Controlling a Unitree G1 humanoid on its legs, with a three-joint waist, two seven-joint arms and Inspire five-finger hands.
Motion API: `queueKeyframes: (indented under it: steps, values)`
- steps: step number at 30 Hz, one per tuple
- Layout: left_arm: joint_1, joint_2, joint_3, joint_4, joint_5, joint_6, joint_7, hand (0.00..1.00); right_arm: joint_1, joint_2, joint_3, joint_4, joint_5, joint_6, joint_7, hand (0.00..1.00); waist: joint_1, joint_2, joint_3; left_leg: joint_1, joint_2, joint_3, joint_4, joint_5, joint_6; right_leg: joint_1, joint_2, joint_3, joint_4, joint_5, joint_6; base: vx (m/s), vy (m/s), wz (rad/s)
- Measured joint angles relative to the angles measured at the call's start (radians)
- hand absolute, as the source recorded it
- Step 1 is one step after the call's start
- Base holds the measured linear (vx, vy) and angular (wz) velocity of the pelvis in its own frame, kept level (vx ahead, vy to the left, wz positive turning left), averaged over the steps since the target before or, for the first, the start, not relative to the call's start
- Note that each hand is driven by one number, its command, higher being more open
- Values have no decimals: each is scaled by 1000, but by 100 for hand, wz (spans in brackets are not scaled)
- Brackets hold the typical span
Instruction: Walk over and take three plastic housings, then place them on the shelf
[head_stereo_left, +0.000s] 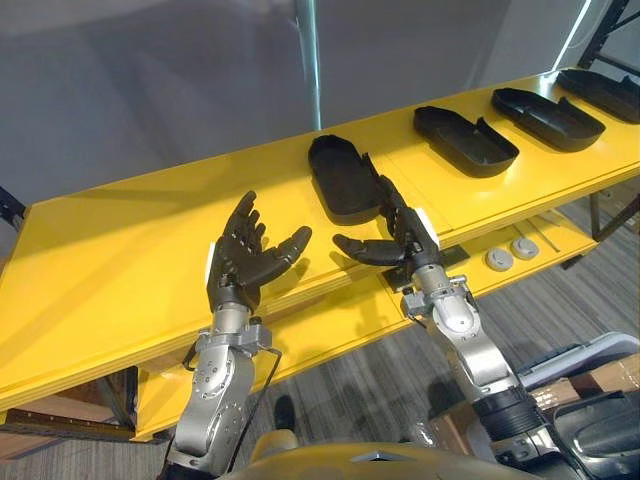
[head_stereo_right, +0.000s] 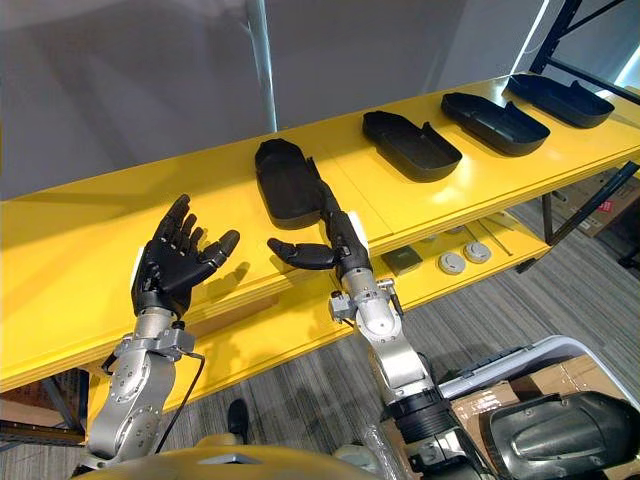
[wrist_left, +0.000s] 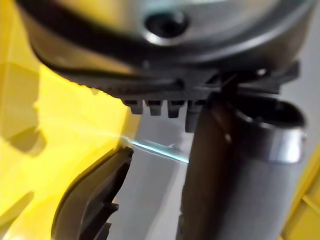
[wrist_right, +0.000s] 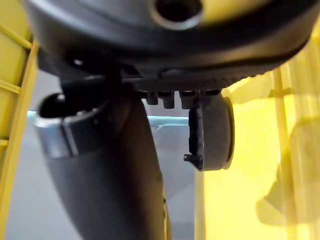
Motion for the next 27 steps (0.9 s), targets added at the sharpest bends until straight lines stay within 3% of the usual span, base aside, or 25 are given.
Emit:
queueKeyframes:
  steps: [21,27]
  values:
    - [0,-21,1,48,0,1,-8,100,-118,6,-29,144,-42,22,-50,100,9,17,6,-12,-3,-18,0,2,-1,0,0,-20,4,-5,-1,0,-8,2]
    - [0,-22,2,48,-1,1,-9,100,-179,5,-43,199,-43,22,-74,100,11,36,17,-13,-4,-27,0,3,-2,-5,-1,-29,24,-18,-2,-8,-16,3]
